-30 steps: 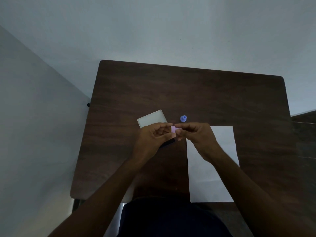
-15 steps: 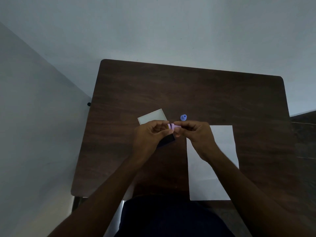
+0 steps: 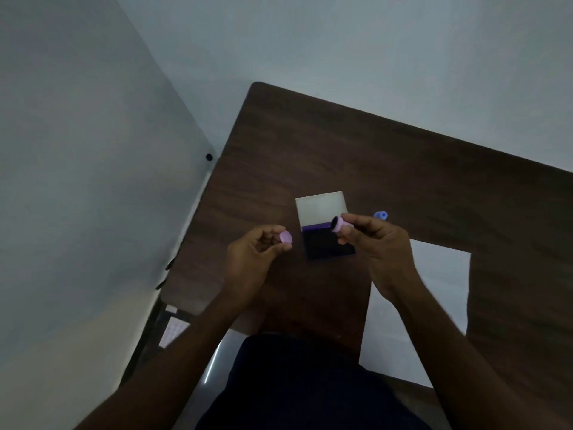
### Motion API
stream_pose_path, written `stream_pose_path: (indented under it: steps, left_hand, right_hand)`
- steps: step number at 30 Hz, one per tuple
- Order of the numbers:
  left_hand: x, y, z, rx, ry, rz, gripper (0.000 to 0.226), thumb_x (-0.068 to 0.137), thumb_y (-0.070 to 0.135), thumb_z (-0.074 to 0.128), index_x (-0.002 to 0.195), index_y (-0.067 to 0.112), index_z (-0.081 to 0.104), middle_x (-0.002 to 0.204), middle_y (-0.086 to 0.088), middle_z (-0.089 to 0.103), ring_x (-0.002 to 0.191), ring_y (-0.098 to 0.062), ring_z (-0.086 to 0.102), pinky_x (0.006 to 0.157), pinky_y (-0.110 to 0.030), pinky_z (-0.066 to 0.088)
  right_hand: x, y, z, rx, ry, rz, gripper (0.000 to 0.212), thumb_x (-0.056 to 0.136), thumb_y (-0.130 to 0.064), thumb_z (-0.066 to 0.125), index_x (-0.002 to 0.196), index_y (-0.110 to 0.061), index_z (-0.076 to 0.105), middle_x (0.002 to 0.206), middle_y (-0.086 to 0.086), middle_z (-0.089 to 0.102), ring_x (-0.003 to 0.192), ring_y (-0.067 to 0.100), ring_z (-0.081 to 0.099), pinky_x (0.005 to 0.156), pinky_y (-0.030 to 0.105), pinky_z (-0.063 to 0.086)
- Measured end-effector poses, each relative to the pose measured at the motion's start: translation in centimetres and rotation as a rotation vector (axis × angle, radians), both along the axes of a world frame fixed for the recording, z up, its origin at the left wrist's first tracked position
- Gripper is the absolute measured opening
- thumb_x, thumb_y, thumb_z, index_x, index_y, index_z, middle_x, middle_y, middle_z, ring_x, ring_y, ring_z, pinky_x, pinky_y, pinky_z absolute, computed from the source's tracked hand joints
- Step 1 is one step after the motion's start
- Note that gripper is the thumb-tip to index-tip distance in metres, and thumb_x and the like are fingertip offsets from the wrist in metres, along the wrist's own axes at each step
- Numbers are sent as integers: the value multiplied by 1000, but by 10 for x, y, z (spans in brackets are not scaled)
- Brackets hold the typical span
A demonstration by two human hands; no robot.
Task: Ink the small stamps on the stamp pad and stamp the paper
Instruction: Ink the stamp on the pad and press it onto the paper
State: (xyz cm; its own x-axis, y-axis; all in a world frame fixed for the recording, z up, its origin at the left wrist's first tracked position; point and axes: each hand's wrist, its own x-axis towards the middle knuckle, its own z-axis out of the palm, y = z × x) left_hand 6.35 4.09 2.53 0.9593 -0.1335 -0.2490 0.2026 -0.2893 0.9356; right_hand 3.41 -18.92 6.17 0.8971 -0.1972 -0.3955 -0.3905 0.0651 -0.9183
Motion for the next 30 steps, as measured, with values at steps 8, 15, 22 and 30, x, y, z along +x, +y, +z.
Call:
stream_pose_path:
  steps: [8, 15, 22, 30]
  left_hand:
    - [-13, 30, -45, -31, 170, 148, 30, 74, 32, 77, 101, 24, 68, 92, 7, 73, 85, -9, 69, 75, -25, 56]
    - [-18, 26, -79, 229, 38, 71, 22, 79, 30, 72, 100, 26, 67, 97, 10, 65, 87, -1, 60, 77, -14, 48]
    - [-17, 23, -90, 497, -123, 16, 26, 76, 33, 74, 101, 28, 67, 101, 6, 58, 96, -10, 46, 81, -22, 41]
    - [-13, 27, -95, 568, -137, -79, 31, 73, 35, 76, 101, 26, 66, 102, 5, 61, 95, -10, 48, 79, -25, 43]
  right_hand:
    - [7, 16, 1, 47, 40, 30, 23, 78, -21, 67, 100, -24, 70, 94, -3, 74, 88, 17, 69, 75, 22, 56]
    - [8, 15, 4, 60, 27, 29, 23, 76, -26, 66, 99, -26, 71, 95, 2, 73, 92, 23, 68, 82, 29, 55]
    - [7, 15, 11, 80, 31, 21, 24, 76, -27, 66, 99, -27, 71, 99, 3, 73, 95, 25, 67, 86, 33, 54]
    - [7, 21, 17, 228, 69, -38, 25, 77, -18, 64, 101, -18, 70, 101, 7, 72, 94, 24, 67, 81, 28, 55]
